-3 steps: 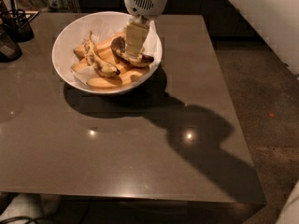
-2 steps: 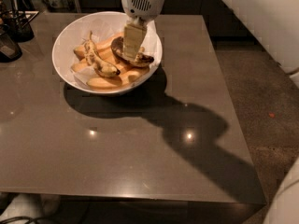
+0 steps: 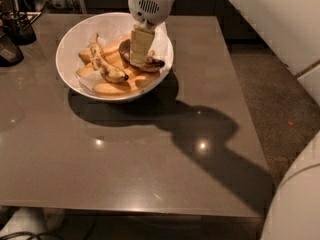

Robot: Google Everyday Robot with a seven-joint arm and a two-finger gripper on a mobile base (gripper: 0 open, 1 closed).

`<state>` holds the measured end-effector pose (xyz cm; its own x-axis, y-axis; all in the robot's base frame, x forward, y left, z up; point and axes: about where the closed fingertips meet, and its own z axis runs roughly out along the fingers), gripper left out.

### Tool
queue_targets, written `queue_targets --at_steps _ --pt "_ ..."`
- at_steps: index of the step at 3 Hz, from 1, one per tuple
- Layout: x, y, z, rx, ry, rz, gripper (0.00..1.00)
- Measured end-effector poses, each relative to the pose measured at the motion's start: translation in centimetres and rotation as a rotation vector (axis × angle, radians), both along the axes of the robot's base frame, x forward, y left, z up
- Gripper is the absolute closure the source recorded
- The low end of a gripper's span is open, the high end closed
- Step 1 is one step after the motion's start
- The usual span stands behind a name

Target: Pick banana from white bowl

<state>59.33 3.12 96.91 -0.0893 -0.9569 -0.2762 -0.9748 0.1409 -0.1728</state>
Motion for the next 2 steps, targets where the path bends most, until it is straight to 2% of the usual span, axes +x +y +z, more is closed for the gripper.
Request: queue_targets --at_steps 1,2 --pt "0.18 0.2 -0.44 0.007 0.02 0.005 0.48" --pt "0.32 0.64 -1.0 0.009 0.041 0.023 0.45"
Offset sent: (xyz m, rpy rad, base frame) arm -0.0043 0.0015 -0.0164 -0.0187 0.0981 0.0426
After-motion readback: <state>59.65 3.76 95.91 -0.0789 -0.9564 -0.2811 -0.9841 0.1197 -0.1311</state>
